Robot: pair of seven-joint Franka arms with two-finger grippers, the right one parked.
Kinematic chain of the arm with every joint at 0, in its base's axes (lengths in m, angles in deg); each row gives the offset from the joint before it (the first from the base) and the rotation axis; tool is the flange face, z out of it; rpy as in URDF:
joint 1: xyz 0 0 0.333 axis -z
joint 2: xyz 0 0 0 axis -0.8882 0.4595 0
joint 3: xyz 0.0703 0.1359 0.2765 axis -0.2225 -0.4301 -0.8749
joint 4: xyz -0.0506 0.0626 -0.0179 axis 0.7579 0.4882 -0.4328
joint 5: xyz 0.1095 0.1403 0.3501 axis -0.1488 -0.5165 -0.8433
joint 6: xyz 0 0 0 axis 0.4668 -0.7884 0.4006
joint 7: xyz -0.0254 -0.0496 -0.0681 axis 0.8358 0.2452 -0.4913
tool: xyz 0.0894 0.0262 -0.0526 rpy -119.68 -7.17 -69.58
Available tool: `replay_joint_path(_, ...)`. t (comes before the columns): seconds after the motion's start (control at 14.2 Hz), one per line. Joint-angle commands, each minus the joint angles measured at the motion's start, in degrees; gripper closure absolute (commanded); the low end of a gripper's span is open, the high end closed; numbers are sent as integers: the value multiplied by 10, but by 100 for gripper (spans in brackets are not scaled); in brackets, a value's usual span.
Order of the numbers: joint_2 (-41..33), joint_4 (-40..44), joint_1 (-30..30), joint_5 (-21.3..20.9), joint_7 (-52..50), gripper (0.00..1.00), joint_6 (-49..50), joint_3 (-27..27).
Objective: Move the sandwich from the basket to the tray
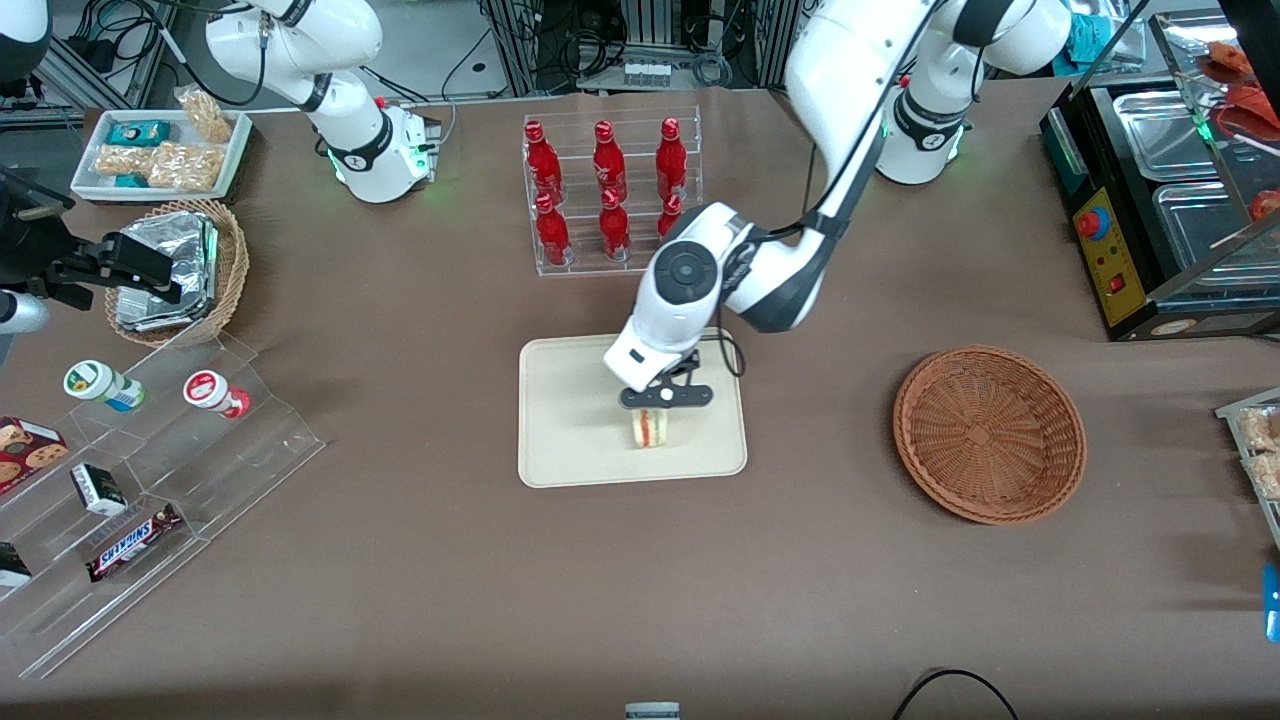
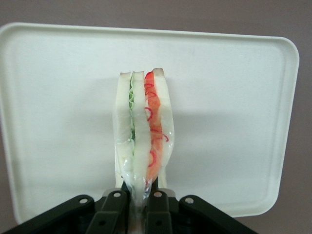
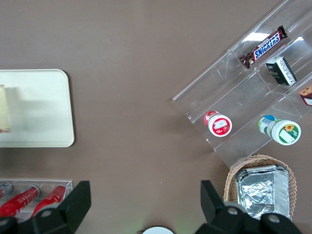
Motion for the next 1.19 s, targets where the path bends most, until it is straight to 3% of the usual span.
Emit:
replay_joint_path(0.0,39,28,17,3,-33,99,-33,-11)
replay_joint_path(0.14,44,28,23,6,-34,95,-36,-11)
replay_joint_path(0.21,43,28,23,8,-36,84,-36,-10)
replay_joint_path(0.35,37,28,22,8,-45,0,-36,-11)
replay_joint_path(0.7,-36,18,15,-3,-30,0,49,-17)
replay_joint_path(0.84,-74,15,4,-25,34,0,127,-42)
replay_joint_path(0.98,-89,19,4,-46,31,0,226,-77)
replay_joint_path(1.12,-105,3,-2,-49,41,0,245,-96)
